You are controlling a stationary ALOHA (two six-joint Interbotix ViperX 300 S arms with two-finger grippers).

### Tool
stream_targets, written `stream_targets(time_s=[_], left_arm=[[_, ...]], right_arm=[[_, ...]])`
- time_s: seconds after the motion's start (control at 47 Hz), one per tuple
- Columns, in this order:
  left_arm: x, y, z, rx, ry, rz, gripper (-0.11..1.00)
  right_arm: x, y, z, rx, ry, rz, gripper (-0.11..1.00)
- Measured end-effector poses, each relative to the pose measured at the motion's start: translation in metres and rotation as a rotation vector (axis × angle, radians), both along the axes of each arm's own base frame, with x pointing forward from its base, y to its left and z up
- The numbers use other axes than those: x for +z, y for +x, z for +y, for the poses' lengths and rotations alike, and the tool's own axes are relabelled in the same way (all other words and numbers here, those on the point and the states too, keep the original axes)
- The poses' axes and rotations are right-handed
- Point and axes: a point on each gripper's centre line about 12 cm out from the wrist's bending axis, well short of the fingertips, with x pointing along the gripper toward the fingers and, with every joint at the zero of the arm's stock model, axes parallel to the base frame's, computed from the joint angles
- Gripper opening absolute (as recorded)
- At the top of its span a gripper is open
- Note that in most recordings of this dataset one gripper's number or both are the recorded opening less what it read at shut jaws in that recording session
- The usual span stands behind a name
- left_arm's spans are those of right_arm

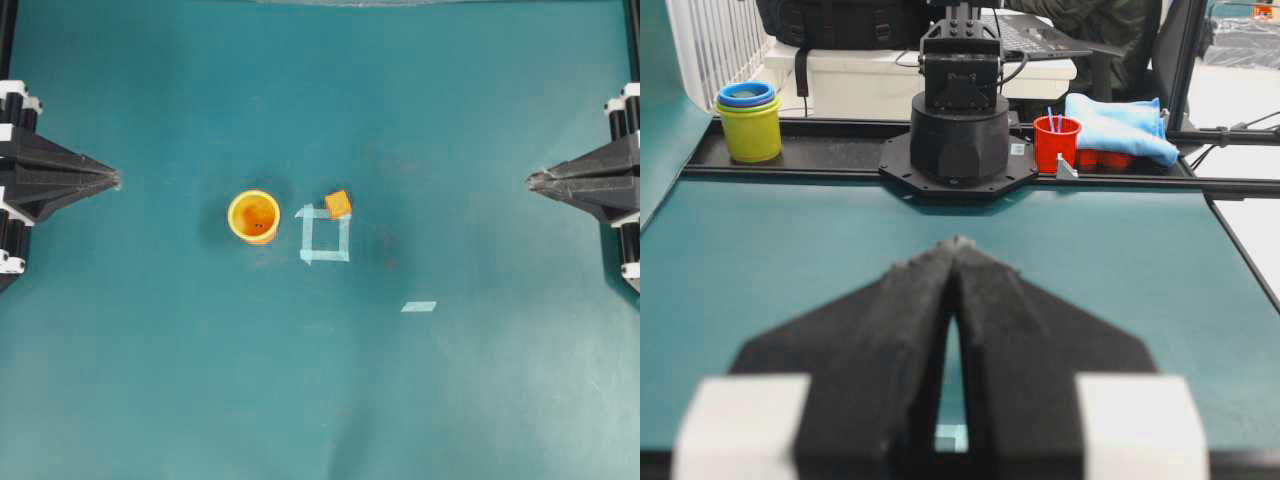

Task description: Lift the orange block with right arm.

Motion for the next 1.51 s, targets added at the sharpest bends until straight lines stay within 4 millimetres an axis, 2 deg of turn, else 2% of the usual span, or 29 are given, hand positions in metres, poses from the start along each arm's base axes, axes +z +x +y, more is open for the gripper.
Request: stream_targets(time_s=[0.213, 0.574, 0.659, 0.914, 0.978, 1.106, 1.51], left_arm=[[0.005, 0.002, 0.000, 0.001, 0.002, 0.009, 0.00], [0.003, 0.002, 0.000, 0.001, 0.003, 0.017, 0.00], [0.003, 0.002, 0.000, 0.001, 0.003, 0.017, 0.00], [0.003, 0.002, 0.000, -0.001, 0.003, 0.025, 0.00], [0.001, 0.002, 0.000, 0.001, 0.005, 0.034, 0.00], [0.000, 0.002, 0.000, -0.001, 0.005, 0.044, 0.00], [0.000, 0.002, 0.000, -0.001, 0.005, 0.048, 0.00]], right_arm=[[0.004, 0.007, -0.003, -0.013, 0.003, 0.061, 0.00], [0.002, 0.038, -0.006, -0.027, 0.000, 0.252, 0.02], [0.001, 0.046, -0.006, -0.026, -0.002, 0.272, 0.07], [-0.002, 0.067, -0.011, -0.043, -0.005, 0.316, 0.39], [-0.004, 0.072, -0.014, -0.050, -0.002, 0.330, 0.45], [-0.007, 0.082, -0.019, -0.065, 0.000, 0.352, 0.51], [-0.027, 0.119, -0.030, -0.091, 0.008, 0.444, 0.63]])
